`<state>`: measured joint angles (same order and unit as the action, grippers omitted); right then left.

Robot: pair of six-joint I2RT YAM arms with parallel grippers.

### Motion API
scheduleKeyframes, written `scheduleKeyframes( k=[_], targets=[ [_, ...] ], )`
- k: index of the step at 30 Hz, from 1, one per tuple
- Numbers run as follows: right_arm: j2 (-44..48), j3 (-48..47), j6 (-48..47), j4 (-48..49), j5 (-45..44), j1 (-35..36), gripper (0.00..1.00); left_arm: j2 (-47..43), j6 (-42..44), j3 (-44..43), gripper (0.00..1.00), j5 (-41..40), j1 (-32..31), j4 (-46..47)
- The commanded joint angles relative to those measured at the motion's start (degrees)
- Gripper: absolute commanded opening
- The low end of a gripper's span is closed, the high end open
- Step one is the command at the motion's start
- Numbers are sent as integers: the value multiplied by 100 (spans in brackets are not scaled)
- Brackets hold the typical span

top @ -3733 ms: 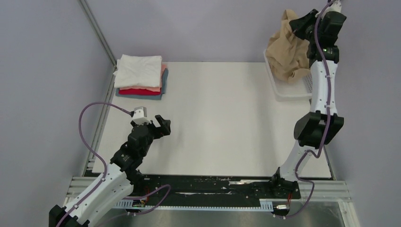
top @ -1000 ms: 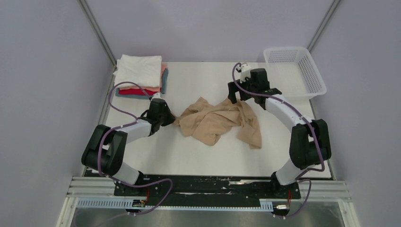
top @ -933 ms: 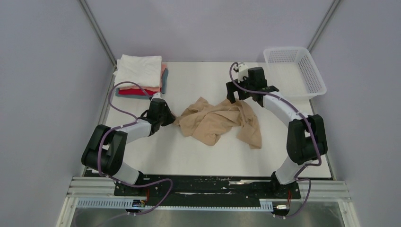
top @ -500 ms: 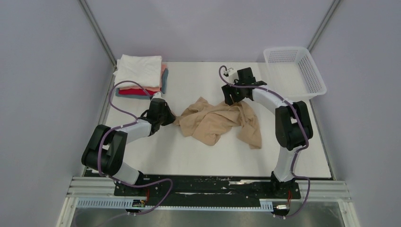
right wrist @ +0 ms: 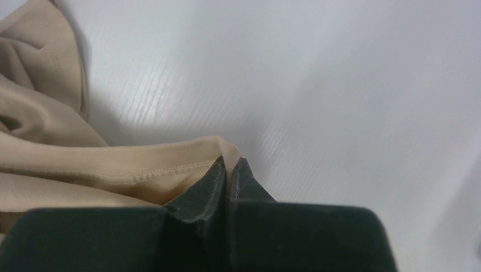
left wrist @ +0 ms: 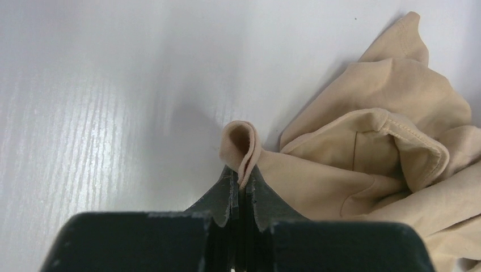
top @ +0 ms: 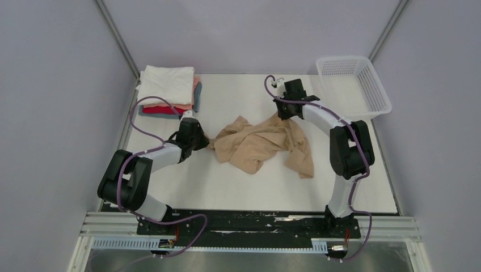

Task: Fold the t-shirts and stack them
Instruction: Flatten out the tshirt

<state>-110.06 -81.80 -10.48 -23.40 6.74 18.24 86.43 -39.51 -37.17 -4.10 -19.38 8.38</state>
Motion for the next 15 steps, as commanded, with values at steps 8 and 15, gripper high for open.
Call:
scheduleKeyframes(
  k=[8, 15],
  targets=[
    [2506, 940, 653, 1169, -1433, 7, 0, -1556, 312, -562, 0, -1256, 10, -412],
    [4809, 1326, 678, 1418, 427, 11, 0, -3688, 563, -758, 0, -264, -5, -157]
  ],
)
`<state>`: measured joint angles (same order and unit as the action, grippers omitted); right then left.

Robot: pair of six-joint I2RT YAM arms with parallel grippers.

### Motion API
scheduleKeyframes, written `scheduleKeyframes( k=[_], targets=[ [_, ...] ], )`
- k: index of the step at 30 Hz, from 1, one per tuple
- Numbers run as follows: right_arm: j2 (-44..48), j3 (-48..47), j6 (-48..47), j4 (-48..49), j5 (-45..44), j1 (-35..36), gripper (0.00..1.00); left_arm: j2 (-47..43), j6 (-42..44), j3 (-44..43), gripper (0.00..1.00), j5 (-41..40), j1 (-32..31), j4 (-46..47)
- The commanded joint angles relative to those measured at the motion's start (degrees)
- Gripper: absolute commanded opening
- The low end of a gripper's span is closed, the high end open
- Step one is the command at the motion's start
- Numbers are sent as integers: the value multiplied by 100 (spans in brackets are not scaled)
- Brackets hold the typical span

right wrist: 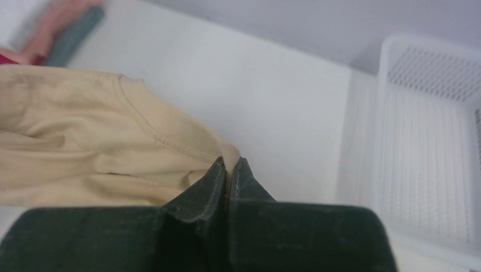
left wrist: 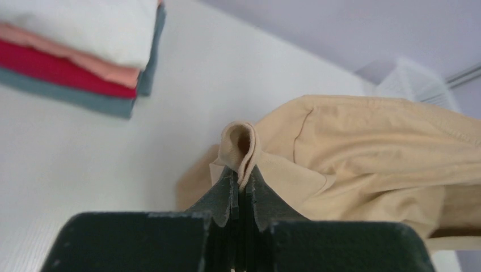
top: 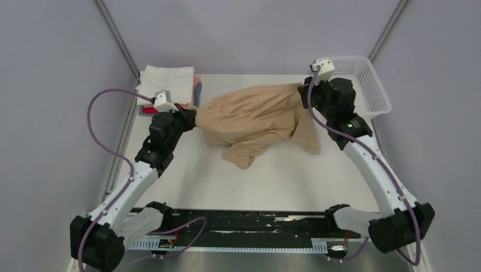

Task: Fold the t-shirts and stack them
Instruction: Flatten out the tshirt

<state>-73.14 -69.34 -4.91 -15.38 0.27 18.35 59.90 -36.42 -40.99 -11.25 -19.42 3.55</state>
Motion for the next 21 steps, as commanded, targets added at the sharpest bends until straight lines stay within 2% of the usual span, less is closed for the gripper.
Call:
scheduleKeyframes(
  k=[1, 7, 10, 13, 17, 21],
  targets=[
    [1407, 89, 141, 629, 1375, 2, 0, -1214, 275, -441, 0, 520, -14, 271],
    [2901, -364, 273, 669, 2105, 1, 0, -2765, 530, -1087, 0, 888, -35, -245],
    [3092, -1068, 451, 479, 2903, 1, 0, -3294, 618, -1638, 0, 1484, -34, -322],
    [3016, -1830, 812, 282, 3551, 2, 0, -3397, 625, -2247, 0, 2102, -38, -514],
    [2907, -2466, 692, 117, 3227, -4, 0, -3282, 723, -3058, 0, 2678, -35, -758],
    [2706, -2702, 446, 97, 2790, 2, 0, -3017, 929, -3532, 0, 2310, -33, -889]
  ],
)
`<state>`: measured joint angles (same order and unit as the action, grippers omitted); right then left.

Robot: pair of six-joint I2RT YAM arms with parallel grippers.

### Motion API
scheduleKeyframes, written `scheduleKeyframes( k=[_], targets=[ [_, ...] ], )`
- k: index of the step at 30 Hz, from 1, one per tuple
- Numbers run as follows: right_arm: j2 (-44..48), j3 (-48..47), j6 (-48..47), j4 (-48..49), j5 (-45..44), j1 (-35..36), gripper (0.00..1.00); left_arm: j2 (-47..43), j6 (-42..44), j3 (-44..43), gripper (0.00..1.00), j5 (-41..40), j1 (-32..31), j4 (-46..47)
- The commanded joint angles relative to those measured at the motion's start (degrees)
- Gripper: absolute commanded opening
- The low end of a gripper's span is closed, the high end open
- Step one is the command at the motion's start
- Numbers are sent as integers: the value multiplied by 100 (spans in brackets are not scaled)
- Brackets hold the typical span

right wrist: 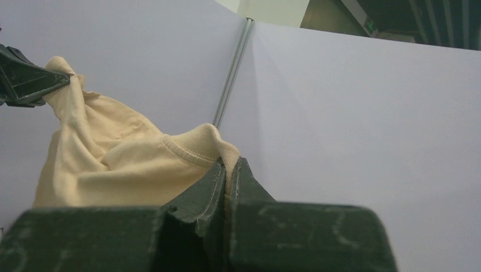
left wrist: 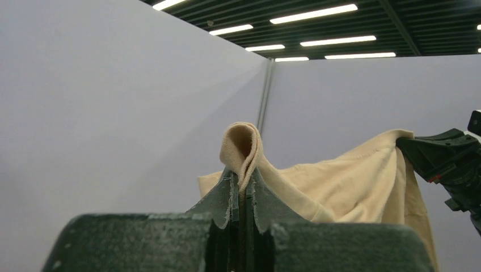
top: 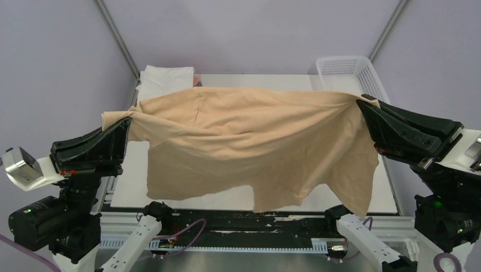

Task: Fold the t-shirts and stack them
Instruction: Flatten out the tshirt

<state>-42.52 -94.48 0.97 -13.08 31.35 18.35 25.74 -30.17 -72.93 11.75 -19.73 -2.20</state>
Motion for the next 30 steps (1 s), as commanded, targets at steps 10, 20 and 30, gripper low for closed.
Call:
scheduleKeyframes(
  k=[10, 20, 30],
  targets=[
    [-1722, 437, -503, -301, -3559, 1, 0, 3161, 1075, -810, 0, -1926, -3, -301],
    [-3451, 2509, 626, -529, -5495, -788, 2, 8266, 1163, -2878, 20, -2163, 9, -823],
    [-4358, 2837, 1470, -960, -5145, -1368, 73, 9693, 648, -3585, 100, -1335, -15, -949]
  ],
)
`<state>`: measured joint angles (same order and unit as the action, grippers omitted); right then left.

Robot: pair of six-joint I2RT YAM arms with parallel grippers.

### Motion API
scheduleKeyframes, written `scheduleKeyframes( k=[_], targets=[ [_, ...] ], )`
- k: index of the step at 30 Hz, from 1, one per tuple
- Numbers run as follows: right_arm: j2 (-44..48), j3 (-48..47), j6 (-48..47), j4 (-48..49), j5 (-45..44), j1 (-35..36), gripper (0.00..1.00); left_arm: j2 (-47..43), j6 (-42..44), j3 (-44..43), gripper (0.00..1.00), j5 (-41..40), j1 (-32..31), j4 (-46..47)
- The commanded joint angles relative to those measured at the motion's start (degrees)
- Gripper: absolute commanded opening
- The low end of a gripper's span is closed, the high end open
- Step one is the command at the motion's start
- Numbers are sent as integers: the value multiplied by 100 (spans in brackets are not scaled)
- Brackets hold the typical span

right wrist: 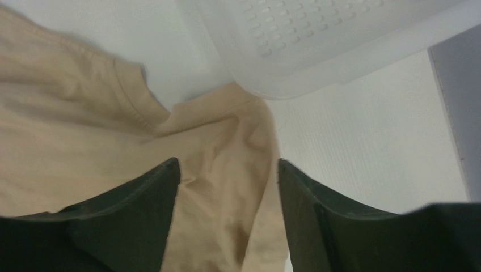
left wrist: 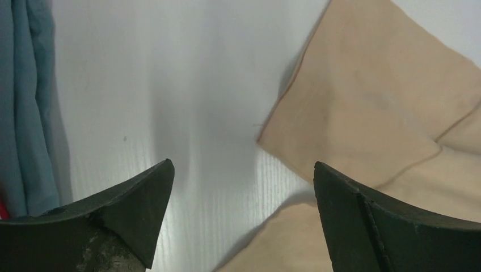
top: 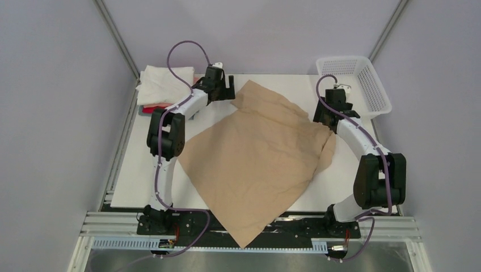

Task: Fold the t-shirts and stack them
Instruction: Flatten out the tshirt

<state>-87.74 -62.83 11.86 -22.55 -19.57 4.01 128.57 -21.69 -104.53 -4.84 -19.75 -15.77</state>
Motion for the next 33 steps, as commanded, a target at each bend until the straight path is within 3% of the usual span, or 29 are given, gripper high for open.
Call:
scheduleKeyframes(
  k=[1, 5, 8, 11, 14, 17, 20, 22, 26, 33],
  targets=[
    [253, -338, 394, -22, 14, 81, 79, -747, -203, -308, 100, 378, -25, 452],
    [837, -166, 162, 28, 339, 443, 97, -1455, -91, 108, 100, 227, -251, 177],
    [1162, 105, -97, 137, 1054, 841, 100, -2105, -51, 690, 100, -276, -551, -184],
    [1291, 571, -88, 382, 1943, 1154, 100, -3160, -273, 2076, 100, -654, -1009, -136],
    [1253, 1021, -2, 716, 2514, 1304, 100, -4280, -681, 3521, 100, -531, -1358, 268],
    [943, 1127, 62, 933, 2641, 1347, 100, -5040, -1270, 5148, 100, -249, -1626, 573],
    [385, 977, 227, 957, 2378, 1344, 100, -5672, -1873, 6159, 100, 243, -1695, 973],
    [72, 877, 461, 948, 2221, 1348, 100, -5871, -2107, 6845, 100, 579, -1745, 1227],
    [-248, 846, 638, 908, 2112, 1346, 100, -5990, -2282, 7373, 100, 568, -1779, 1316],
    [47, 1547, 992, 749, 1352, 1338, 100, -5264, -2364, 7394, 100, -21, -1701, 1181]
  ],
)
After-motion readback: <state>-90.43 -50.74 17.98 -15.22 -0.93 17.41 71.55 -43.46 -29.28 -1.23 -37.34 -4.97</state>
